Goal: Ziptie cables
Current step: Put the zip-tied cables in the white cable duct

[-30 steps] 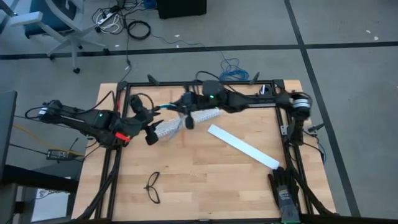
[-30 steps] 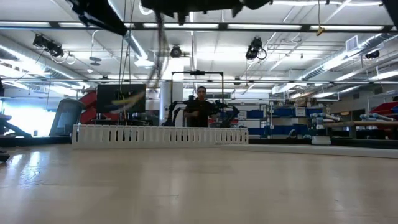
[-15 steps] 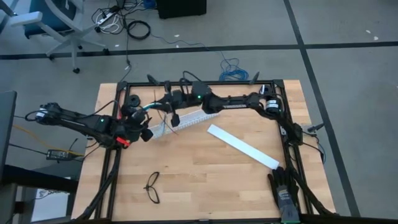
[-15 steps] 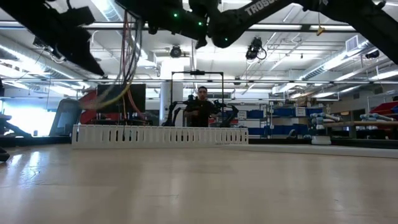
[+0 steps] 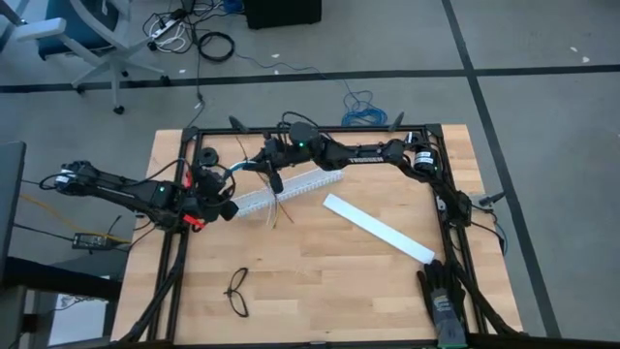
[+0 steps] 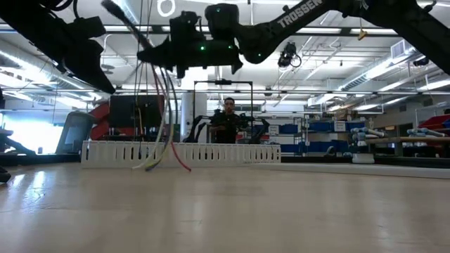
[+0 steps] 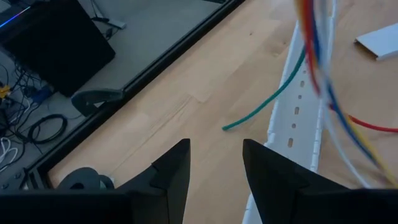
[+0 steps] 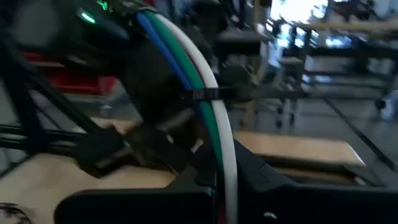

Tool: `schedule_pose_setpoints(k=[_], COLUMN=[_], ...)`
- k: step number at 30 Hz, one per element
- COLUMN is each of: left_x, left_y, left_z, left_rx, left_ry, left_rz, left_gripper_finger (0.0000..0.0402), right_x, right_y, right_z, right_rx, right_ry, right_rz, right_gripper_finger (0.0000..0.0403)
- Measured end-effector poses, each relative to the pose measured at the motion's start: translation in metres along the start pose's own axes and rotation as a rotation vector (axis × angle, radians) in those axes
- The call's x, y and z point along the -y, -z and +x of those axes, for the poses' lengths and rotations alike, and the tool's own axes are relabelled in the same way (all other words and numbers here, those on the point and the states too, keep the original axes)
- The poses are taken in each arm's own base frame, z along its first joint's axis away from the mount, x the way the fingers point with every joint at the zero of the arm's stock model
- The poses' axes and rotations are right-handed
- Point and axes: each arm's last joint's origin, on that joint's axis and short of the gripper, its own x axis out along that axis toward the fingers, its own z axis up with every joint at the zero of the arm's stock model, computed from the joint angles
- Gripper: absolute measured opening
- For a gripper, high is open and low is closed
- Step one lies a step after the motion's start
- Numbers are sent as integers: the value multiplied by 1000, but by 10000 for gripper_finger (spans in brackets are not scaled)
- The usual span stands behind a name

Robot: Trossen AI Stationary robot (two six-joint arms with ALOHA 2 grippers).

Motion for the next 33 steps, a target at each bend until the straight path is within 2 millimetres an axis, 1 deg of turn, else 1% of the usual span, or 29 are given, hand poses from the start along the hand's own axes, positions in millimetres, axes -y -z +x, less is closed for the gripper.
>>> schedule_pose_setpoints(k=[5, 7, 8, 10, 12, 14, 17, 21, 22, 24, 26, 27, 29, 31, 33], left_x=[0, 0, 0, -1, -1, -2, -2, -2, -2, -2, -2, -1, -1, 0, 2], left_y=[0, 1, 1, 2, 3, 3, 4, 4, 4, 4, 3, 3, 2, 1, 0], left_z=[0, 0, 0, 0, 0, 0, 0, 0, 0, 0, 0, 0, 0, 0, 0], left_rx=[-3, -10, -12, -20, -26, -30, -37, -39, -38, -36, -34, -32, -25, -17, -15], left_ry=[1, 5, 5, 1, -3, -6, -6, -5, -4, -3, -1, 1, 6, 13, 34], left_rz=[2, 6, 4, -5, -12, -21, -21, -36, -37, -40, -43, -47, -56, -70, -87], left_gripper_finger=[158, 158, 158, 158, 158, 158, 158, 158, 158, 158, 158, 158, 158, 158, 158], right_x=[3, 2, 2, -2, -8, -12, -20, -34, -37, -41, -43, -42, -38, -32, -30], right_y=[20, 20, 14, -5, -30, -53, -80, -119, -126, -131, -128, -125, -109, -74, -32], right_z=[-3, -6, -9, -16, -28, -44, -74, -126, -139, -157, -167, -168, -160, -142, -123], right_rx=[-195, -246, -254, -274, -305, -382, -543, -751, -810, -914, -998, -1019, -1015, -1019, -1026], right_ry=[80, 108, 121, 151, 206, 290, 411, 643, 698, 776, 790, 771, 679, 560, 470], right_rz=[-3, -36, -67, -130, -196, -260, -327, -374, -386, -397, -384, -363, -303, -249, -221], right_gripper_finger=[7, 7, 7, 7, 7, 7, 7, 7, 7, 7, 7, 7, 7, 7, 7])
